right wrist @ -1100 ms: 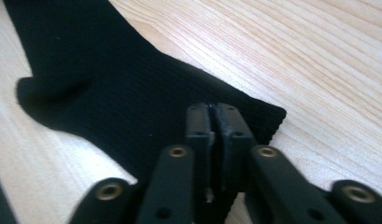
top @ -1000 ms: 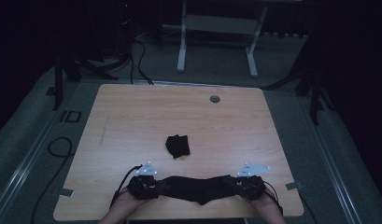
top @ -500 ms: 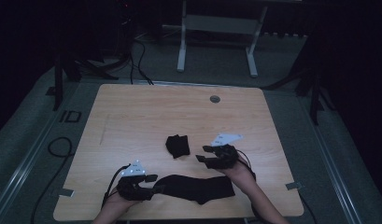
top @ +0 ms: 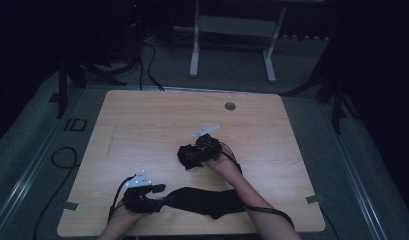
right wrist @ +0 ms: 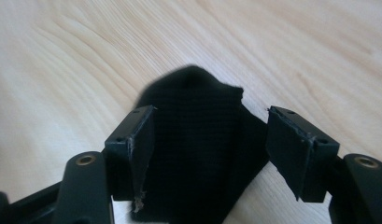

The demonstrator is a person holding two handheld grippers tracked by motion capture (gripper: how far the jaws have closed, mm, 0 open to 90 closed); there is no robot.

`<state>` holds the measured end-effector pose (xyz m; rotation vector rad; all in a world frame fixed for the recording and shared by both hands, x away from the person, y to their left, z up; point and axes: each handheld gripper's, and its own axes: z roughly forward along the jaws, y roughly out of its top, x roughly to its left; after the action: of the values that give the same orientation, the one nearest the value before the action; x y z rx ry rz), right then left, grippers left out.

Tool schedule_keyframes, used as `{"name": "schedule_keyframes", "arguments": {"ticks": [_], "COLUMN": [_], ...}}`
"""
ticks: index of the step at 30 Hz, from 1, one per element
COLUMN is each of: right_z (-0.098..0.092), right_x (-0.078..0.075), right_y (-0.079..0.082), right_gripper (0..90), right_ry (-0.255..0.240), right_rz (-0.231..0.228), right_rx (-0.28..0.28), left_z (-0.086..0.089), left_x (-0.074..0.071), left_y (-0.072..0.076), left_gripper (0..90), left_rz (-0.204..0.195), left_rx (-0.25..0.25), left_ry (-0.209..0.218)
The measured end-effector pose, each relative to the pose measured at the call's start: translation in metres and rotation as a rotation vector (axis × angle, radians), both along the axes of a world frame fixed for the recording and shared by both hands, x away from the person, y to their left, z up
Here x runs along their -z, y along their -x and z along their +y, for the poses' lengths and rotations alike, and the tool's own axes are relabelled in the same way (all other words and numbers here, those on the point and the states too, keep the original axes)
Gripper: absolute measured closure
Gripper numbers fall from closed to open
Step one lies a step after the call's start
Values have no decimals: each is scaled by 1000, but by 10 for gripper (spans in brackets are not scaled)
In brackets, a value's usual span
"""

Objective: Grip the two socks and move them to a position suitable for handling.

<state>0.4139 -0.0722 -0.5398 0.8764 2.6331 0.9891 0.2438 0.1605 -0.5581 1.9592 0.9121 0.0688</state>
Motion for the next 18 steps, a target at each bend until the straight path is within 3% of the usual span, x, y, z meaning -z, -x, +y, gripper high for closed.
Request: {"name": "schedule_keyframes", "arguments": {"ticks": [2,4,6,7,8,11,14,18], "right_z": [3,3,4,4,4,3,6,7], "right_x": [6,8,7,7,8,11,10,7], "right_y": [-2,-2,0,0,2,6,10,9], "right_gripper": [338,397,509,509,619,766,830,846], "right_ry": [12,-3,16,16,13,-8,22,18], "right_rz": [8,28,27,27,33,36,-3,5], "right_rx": [4,-7,-33,-33,-44,-56,-57,-56], "left_z": [1,2,2,2,2,2,1,1], "left_x": [0,0,0,0,-1,-2,-2,-1], "left_y": [0,-1,-2,-2,-3,-4,-5,-5], "left_gripper": [402,403,403,402,403,403,403,403], "left_rz": [3,3,7,7,7,6,5,5], "left_rx": [-3,-6,-13,-13,-13,-21,-25,-26], "left_ry": [2,1,3,3,3,2,-4,-4]}}
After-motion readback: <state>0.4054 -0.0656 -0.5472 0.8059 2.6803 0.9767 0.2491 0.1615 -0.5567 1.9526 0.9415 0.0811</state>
